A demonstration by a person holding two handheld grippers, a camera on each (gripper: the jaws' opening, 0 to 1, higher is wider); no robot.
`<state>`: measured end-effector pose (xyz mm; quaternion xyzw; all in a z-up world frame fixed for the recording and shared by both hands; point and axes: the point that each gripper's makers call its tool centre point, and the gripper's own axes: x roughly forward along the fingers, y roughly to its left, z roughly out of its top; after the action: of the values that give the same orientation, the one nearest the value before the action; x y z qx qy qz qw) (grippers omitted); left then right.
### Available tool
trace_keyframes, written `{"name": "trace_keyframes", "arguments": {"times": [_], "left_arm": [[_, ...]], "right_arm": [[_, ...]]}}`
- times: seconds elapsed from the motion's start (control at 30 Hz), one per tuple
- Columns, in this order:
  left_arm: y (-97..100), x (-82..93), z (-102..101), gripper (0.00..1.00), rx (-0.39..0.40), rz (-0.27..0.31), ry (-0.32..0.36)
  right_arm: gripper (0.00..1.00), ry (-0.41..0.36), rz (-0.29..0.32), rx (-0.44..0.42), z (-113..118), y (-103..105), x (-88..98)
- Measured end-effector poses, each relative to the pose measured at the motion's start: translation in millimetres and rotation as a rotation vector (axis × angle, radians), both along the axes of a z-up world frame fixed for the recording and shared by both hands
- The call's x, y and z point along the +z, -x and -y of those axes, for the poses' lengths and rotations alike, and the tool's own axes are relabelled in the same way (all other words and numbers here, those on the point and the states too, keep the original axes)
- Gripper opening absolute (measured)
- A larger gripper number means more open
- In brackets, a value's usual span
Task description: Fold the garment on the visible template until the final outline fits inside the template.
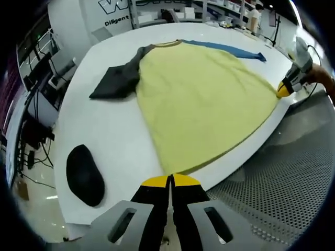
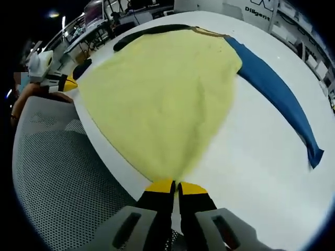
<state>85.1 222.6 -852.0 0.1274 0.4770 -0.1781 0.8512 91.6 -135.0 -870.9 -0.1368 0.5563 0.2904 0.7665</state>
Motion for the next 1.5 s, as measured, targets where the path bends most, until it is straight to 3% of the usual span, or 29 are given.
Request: {"name": "trace_keyframes", "arguments": {"times": [0.07,0.13,0.2,0.3,0.37,0.47,0.57,0.67,0.77,0.87,0.97,1.07,1.1,1.2,1.4,1.5], "left_arm": [[-0.5,2.1,-0.7,0.01,0.012,0.007,0.013],[-3.3,8.6,4.4,0.08,0.074,0.025,0.112],[-8.8,17.8,4.8,0.15,0.119,0.065,0.188],[-14.2,29.1,0.6,0.23,0.134,0.118,0.215],[-17.4,34.7,-1.0,0.29,0.148,0.146,0.228],[-26.0,44.7,-1.5,0.42,0.212,0.196,0.291],[-25.4,46.9,-2.3,0.54,0.23,0.196,0.297],[-26.0,47.6,-1.1,0.59,0.229,0.204,0.301],[-27.1,48.5,2.3,0.67,0.237,0.208,0.325],[-29.3,51.0,7.1,0.77,0.233,0.222,0.344],[-33.3,56.9,12.0,0.84,0.212,0.254,0.349],[-36.2,59.1,12.2,0.91,0.22,0.273,0.365],[-36.9,60.4,13.0,0.94,0.222,0.28,0.374],[-37.7,61.5,12.7,0.99,0.221,0.286,0.373],[-37.5,61.4,15.1,0.99,0.207,0.281,0.359],[-38.0,61.8,17.3,0.99,0.2,0.28,0.358]], "right_arm": [[0.0,-0.046,0.029,-0.036,-3.6,-5.6,5.8],[0.0,-0.129,0.056,-0.091,-7.7,-13.2,18.1],[0.08,-0.187,0.079,-0.148,-6.6,-21.8,29.9],[0.24,-0.235,0.151,-0.191,-1.8,-37.4,47.5],[0.31,-0.269,0.168,-0.233,2.1,-45.1,55.5],[0.41,-0.288,0.233,-0.305,19.9,-64.6,67.1],[0.52,-0.304,0.275,-0.345,35.2,-78.1,75.9],[0.59,-0.377,0.295,-0.436,48.2,-92.3,84.6],[0.67,-0.385,0.322,-0.472,64.1,-102.3,89.2],[0.68,-0.361,0.33,-0.519,88.1,-111.8,86.6],[0.68,-0.292,0.343,-0.606,128.6,-125.2,80.0],[0.68,-0.316,0.331,-0.666,146.6,-132.2,77.0],[0.68,-0.343,0.322,-0.726,164.2,-142.7,75.0],[0.68,-0.354,0.312,-0.767,181.2,-147.7,70.2],[0.65,-0.28,0.296,-0.809,208.5,-151.4,52.8],[0.58,-0.247,0.312,-0.821,221.0,-154.9,43.2]]}}
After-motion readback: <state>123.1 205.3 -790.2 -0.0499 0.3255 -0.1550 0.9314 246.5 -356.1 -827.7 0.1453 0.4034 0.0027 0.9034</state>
